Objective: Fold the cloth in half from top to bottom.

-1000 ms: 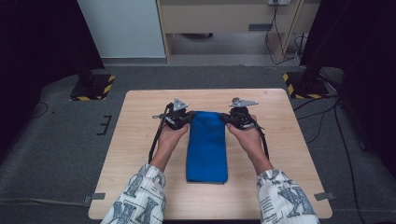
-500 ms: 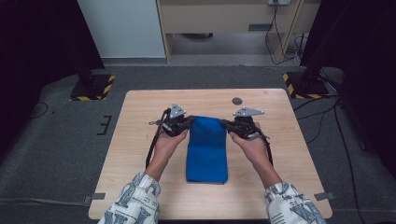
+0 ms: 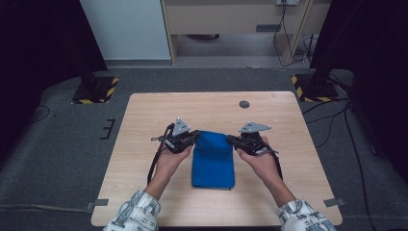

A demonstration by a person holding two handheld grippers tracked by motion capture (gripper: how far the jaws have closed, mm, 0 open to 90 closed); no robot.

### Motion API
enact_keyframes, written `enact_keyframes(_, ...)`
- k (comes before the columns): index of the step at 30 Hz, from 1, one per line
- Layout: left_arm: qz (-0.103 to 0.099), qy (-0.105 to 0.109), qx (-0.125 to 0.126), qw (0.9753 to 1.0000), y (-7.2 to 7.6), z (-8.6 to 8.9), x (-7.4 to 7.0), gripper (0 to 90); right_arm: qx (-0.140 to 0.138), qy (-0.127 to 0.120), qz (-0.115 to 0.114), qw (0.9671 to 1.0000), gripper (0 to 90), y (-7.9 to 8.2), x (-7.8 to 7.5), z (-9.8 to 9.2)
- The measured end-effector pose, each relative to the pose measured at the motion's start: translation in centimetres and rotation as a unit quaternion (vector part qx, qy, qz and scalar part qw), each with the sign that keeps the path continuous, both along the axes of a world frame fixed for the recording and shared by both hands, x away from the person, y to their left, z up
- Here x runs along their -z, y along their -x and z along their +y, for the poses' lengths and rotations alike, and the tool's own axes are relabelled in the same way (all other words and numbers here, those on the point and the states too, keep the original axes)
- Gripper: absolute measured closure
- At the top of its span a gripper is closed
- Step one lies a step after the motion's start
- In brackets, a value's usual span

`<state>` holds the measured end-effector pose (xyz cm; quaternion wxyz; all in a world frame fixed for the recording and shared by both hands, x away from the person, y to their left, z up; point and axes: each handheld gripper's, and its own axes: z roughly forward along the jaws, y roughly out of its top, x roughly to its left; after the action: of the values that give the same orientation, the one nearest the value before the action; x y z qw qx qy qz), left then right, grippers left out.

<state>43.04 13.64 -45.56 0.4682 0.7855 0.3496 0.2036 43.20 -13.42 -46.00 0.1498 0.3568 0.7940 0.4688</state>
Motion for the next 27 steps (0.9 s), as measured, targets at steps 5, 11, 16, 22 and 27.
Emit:
enact_keyframes(5, 0.000, 0.002, 0.006, 1.0000, 0.9, 0.2, 0.1, 85.8, -0.006, 0.002, 0.000, 1.0000, 85.9, 0.6, 0.3, -0.1)
enact_keyframes(11, 0.002, 0.002, 0.009, 1.0000, 1.6, 0.3, 0.5, 85.7, -0.005, -0.004, 0.004, 1.0000, 85.7, 1.1, 0.8, -0.2)
enact_keyframes(16, 0.009, 0.009, 0.012, 0.9998, 2.1, 0.4, 1.0, 85.6, -0.009, -0.004, 0.003, 0.9999, 85.7, 1.4, 1.0, -0.4)
enact_keyframes(22, 0.012, 0.009, 0.016, 0.9998, 2.6, 0.4, 1.2, 85.5, -0.008, -0.005, 0.006, 0.9999, 85.6, 1.6, 1.2, -0.5)
enact_keyframes(27, 0.013, 0.012, 0.017, 0.9997, 2.9, 0.5, 1.2, 85.5, -0.013, -0.006, 0.006, 0.9999, 85.4, 1.9, 1.1, -0.5)
